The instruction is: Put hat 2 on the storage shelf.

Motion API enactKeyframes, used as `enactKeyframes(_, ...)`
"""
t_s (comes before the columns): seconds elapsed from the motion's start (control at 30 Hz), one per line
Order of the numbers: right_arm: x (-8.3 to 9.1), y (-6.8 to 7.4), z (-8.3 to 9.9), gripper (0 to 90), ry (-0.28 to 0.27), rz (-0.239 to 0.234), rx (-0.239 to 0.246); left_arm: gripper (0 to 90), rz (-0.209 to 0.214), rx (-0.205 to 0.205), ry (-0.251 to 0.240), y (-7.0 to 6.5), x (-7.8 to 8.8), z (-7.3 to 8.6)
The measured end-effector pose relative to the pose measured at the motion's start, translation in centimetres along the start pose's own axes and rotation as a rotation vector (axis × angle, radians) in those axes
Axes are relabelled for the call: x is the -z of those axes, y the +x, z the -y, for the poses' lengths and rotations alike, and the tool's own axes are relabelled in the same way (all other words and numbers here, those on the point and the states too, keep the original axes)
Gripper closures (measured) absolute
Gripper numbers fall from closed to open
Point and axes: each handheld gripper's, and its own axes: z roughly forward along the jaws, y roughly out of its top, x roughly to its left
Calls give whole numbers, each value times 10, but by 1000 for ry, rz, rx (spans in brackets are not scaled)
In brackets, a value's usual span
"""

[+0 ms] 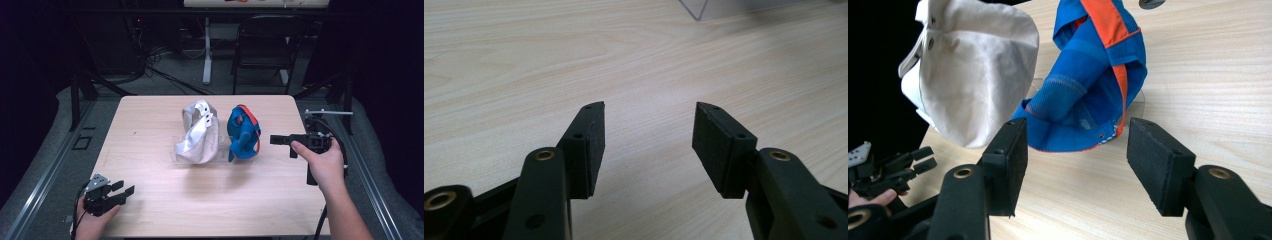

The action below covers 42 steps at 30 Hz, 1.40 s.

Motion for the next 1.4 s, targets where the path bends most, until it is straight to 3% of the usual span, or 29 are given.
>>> enactKeyframes(0.2, -5, -2, 23, 417, -30, 16, 19, 474, 1, 17, -10, 2, -2, -2)
enactKeyframes(0.5, -18, -12, 61, 428, -46, 58, 41, 474, 26, -11, -11, -5, -13, -10)
enactKeyframes(0.77, -40, -31, 102, 462, -7, 62, 36, 474, 47, -31, 3, -8, -19, -14)
enactKeyframes(0.9, -52, -37, 125, 509, -4, 74, 75, 475, 48, -30, 6, -8, -19, -14)
enactKeyframes(1.0, -56, -42, 135, 531, -41, 59, 93, 475, 44, -23, -3, -9, -20, -12)
enactKeyframes(1.1, -60, -47, 142, 538, -68, 82, 116, 475, 44, -24, -2, -9, -19, -12)
enactKeyframes(1.23, -66, -54, 149, 518, -92, 68, 100, 475, 45, -24, 0, -9, -19, -12)
enactKeyframes(1.4, -73, -57, 152, 515, -70, 45, 90, 475, 48, -26, 5, -10, -20, -11)
